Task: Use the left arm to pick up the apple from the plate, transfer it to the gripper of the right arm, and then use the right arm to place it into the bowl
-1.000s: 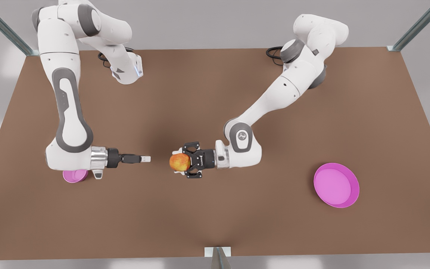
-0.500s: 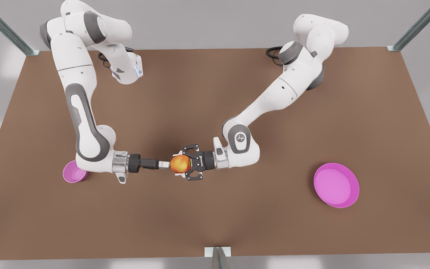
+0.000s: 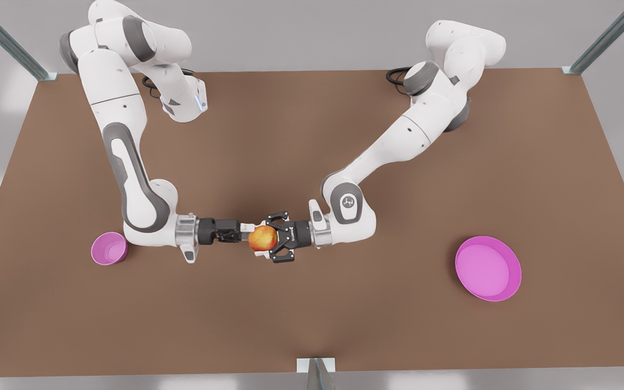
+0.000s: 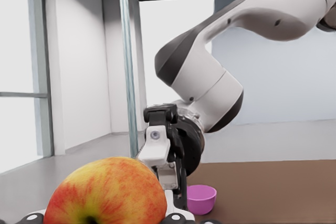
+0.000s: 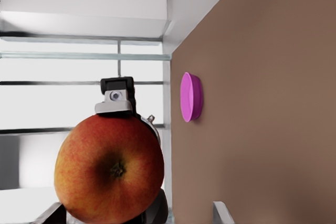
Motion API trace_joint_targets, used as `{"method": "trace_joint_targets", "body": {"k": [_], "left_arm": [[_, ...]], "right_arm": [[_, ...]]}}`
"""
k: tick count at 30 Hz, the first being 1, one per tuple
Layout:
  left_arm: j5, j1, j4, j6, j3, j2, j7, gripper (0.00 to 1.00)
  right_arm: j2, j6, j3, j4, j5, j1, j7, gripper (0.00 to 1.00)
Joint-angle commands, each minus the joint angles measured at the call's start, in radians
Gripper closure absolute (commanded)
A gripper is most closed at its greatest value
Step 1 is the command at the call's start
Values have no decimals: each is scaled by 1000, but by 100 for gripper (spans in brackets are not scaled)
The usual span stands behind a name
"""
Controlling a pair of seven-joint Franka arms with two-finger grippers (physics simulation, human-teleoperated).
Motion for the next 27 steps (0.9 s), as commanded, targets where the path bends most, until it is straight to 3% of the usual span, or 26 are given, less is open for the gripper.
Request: {"method": "trace_joint_targets", "body": {"k": [1,25,27], "left_arm": [[5,-1,0,-5,-1,1,169,25],[5,-13,0,-5,1,7,173,25],[5,-13,0,-5,1,7,173,25]], "right_arm": [[-9,-5,2,-1,11,-2,-164,0],[8,107,17,31,118,52,-191,0],[9,119,17,31,118,52,-211,24]]}}
